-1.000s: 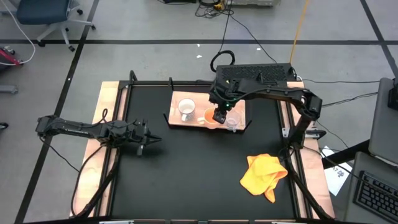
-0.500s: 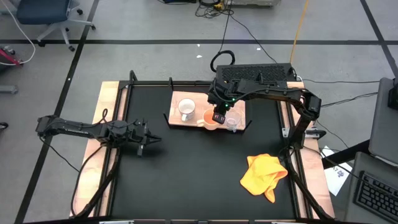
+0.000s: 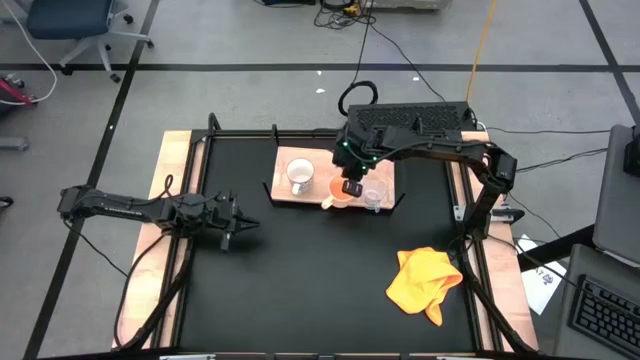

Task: Stack small to large cups/mugs on shelf
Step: Adjust the orange mug on the shelf

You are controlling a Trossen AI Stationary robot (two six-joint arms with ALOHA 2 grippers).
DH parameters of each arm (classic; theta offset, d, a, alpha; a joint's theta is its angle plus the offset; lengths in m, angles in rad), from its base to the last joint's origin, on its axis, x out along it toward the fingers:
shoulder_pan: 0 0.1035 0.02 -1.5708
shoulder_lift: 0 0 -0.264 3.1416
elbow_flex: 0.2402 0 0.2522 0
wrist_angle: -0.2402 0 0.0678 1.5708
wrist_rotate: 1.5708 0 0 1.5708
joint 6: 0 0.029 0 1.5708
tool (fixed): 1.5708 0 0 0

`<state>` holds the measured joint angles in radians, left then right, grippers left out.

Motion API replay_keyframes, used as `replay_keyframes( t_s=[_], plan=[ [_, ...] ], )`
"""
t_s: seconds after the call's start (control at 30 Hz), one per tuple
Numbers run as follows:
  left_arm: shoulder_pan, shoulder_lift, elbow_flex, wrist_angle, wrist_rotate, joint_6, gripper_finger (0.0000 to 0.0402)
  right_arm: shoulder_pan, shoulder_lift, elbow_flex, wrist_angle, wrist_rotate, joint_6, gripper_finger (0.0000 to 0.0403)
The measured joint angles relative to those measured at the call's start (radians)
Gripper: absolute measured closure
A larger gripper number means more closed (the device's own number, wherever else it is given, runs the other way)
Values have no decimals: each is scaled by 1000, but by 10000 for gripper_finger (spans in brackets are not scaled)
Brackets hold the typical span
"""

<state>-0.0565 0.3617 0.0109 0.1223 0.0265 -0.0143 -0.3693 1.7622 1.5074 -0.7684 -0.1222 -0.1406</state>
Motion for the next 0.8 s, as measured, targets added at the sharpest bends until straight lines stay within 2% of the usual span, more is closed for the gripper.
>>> replay_keyframes(
  t_s=[0.27,0.4,0.8],
  plan=[
    [0,0,0,0,0,-2,369,-24,0,0,4,-15,-130,400],
    [0,0,0,0,0,-2,369,-37,0,0,1,-65,-169,401],
    [0,0,0,1,0,-6,369,-64,0,0,1,-65,-188,402]
  ],
)
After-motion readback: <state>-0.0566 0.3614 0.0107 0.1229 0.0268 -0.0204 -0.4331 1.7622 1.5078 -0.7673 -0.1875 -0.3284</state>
